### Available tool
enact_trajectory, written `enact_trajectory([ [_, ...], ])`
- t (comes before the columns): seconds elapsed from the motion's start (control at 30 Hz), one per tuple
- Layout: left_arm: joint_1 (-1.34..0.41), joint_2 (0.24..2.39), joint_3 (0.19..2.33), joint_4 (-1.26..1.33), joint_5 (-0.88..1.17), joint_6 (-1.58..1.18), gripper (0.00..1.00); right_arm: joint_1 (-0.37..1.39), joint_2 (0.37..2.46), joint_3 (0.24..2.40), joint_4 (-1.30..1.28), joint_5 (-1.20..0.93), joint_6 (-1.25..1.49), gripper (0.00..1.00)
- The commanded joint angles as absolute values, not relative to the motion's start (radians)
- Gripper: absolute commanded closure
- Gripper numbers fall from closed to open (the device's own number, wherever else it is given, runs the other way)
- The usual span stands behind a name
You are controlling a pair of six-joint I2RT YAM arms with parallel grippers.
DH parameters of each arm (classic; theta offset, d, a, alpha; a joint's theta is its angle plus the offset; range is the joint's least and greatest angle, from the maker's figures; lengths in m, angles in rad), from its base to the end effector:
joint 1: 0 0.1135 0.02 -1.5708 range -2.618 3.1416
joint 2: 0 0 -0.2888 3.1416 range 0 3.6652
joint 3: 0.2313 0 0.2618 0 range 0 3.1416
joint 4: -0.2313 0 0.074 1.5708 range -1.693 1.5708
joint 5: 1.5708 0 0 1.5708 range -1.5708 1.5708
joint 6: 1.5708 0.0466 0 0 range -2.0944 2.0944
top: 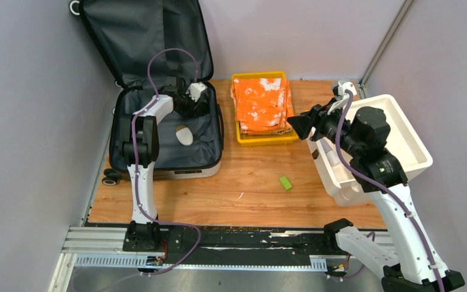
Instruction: Open, take out, and arrange the luggage
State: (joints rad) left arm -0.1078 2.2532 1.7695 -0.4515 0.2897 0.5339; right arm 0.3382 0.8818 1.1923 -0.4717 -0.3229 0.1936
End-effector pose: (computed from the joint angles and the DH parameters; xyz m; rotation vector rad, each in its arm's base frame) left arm 0.5216 -0.0698 0.1768 0.8868 2.2945 -0.1794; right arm 0.1624 0.0728 0.4525 -0.3690 1.7318 0.6676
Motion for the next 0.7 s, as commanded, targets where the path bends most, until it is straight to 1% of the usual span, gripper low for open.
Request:
enact_trajectory([
  [0.0, -0.105, 2.122, 1.705, -0.433, 0.276, 0.561, 0.83, 0.342, 0.884, 1.204, -0.418, -0.265, 0.257, 0.48],
  [0.13, -0.104, 1.989, 1.639, -0.390, 0.226, 0.537, 0.88, 0.342, 0.884, 1.173, -0.418, -0.251, 0.299, 0.47],
  [0.43, -0.104, 1.847, 1.620, -0.458, 0.247, 0.300, 0.90, 0.342, 0.846, 1.160, -0.407, -0.197, 0.406, 0.46],
  [0.57, -0.104, 1.736, 1.542, -0.415, 0.364, 0.179, 0.89, 0.342, 0.837, 1.121, -0.340, -0.243, 0.476, 0.43],
  [0.6, -0.105, 1.694, 1.507, -0.386, 0.411, 0.125, 0.89, 0.342, 0.833, 1.098, -0.301, -0.275, 0.483, 0.40],
  [0.67, -0.108, 1.626, 1.439, -0.322, 0.492, 0.040, 0.89, 0.347, 0.817, 1.041, -0.175, -0.349, 0.477, 0.39],
])
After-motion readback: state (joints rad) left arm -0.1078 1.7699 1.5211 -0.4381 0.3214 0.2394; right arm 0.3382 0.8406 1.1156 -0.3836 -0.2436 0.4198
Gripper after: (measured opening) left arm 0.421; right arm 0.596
